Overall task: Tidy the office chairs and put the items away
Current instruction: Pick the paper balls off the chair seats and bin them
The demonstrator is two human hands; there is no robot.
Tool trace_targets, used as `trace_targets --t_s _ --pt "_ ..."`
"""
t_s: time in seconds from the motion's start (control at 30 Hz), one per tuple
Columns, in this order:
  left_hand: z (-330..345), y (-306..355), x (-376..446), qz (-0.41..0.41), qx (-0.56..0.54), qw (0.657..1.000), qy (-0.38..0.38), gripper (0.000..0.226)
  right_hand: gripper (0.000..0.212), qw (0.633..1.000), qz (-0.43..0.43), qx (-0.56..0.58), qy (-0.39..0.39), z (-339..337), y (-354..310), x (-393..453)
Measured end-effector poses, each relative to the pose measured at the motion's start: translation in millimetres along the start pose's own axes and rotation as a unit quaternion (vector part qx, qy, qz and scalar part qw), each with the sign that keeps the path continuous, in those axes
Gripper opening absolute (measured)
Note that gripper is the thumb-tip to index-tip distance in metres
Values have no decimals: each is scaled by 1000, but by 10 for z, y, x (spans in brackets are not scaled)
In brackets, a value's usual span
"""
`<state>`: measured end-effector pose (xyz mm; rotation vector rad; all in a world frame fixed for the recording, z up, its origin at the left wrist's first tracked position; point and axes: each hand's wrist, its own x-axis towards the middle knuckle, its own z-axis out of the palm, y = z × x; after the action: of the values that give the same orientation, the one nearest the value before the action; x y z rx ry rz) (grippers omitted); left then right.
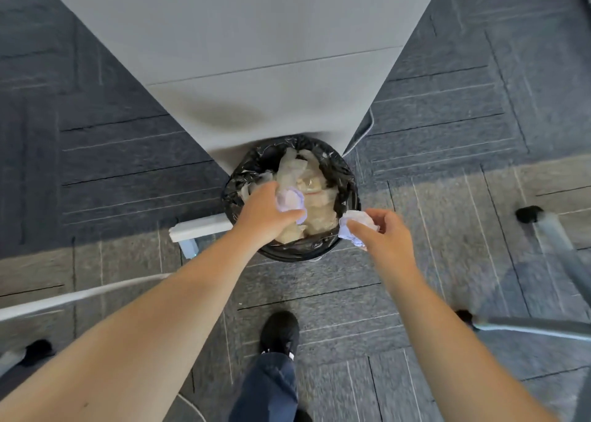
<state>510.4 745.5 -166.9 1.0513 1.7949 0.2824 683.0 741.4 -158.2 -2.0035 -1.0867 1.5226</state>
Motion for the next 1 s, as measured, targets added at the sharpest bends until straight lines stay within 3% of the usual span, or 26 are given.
trace_targets --t_s 0.13,0.23,0.47,0.57,0.7,1.0 --pt "-10 -70 108 -9 30 999 16 28 36 1000 12 -5 -1 93 82 113" --pt "-99 -96 65 -29 55 998 22 50 37 1000 13 -14 -3 186 52 180" --pt "-296 -99 -123 -32 44 998 41 46 53 999 26 -24 -36 377 -124 179" --pt "-362 68 -261 -17 33 998 58 40 43 999 22 -21 -32 286 -218 52" --pt "-407 517 -502 28 16 997 66 35 30 1000 3 3 18 -77 -450 -191" --pt "-221 1999 -1259 173 35 984 3 28 7 983 -35 117 135 -1467 -1060 -968"
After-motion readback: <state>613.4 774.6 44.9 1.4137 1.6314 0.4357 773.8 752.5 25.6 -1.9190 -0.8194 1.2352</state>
